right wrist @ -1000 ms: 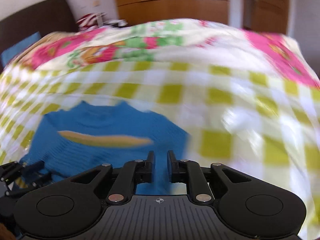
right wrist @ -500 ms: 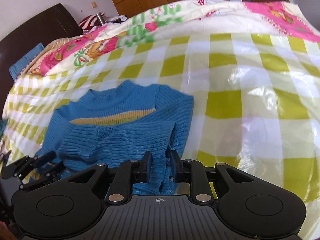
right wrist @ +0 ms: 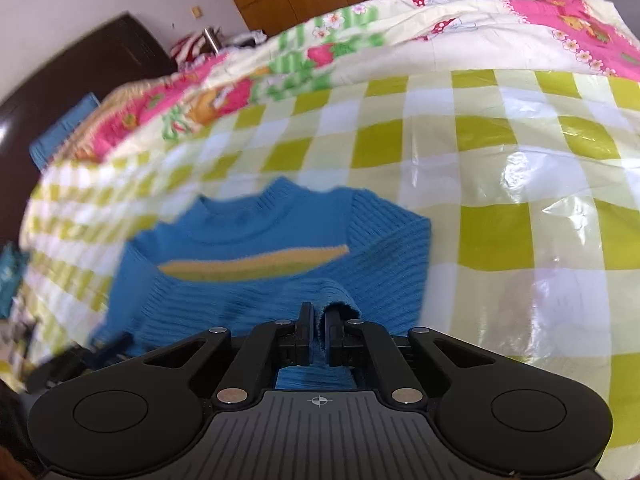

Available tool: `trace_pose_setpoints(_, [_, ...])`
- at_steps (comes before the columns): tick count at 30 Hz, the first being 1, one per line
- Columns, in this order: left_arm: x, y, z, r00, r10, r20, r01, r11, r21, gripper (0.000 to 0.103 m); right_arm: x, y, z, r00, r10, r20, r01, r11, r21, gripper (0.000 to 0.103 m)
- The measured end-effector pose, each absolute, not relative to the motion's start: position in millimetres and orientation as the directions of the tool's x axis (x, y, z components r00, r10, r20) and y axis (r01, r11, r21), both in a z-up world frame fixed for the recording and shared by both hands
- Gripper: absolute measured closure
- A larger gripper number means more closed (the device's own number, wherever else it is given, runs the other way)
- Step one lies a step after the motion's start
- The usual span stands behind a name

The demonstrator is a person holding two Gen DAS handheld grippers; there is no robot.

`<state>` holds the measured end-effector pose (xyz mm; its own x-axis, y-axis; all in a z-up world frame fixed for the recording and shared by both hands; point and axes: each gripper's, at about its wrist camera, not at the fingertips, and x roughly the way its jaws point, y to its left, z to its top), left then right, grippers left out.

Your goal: Fold small clothes

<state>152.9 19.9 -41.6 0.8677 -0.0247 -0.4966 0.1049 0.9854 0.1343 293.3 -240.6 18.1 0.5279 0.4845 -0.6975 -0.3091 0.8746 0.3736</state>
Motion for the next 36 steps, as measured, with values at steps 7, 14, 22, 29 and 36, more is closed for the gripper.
trace_pose_setpoints(7, [147.6, 17.7, -33.0, 0.901, -0.016, -0.435, 0.088, 0.985, 0.147, 0.048, 279.4, -277.7, 85.9, 0.711, 0.543, -0.447, -0.282, 0.802, 0.527, 0.099])
trace_pose_setpoints(14, [153.3, 17.1, -37.5, 0.887, 0.016, -0.462, 0.074, 0.982, 0.177, 0.048, 295.3, -279.4, 19.5, 0.595, 0.454, -0.664, -0.105, 0.862, 0.495, 0.099])
trace_pose_setpoints(22, [153.3, 17.8, -35.6, 0.884, 0.040, -0.466, 0.077, 0.970, 0.229, 0.047, 296.0, -281.4, 40.7, 0.603, 0.420, -0.678, -0.115, 0.887, 0.447, 0.098])
trace_pose_setpoints(29, [147.4, 29.7, -30.5, 0.885, 0.052, -0.462, 0.086, 0.958, 0.272, 0.047, 284.4, -262.0, 24.0, 0.629, 0.186, -0.755, -0.139, 0.982, 0.126, 0.090])
trace_pose_setpoints(36, [151.6, 33.6, -32.9, 0.879, 0.045, -0.474, 0.127, 0.937, 0.325, 0.047, 225.0, -189.5, 37.9, 0.665, 0.328, -0.671, -0.519, 0.849, -0.098, 0.088])
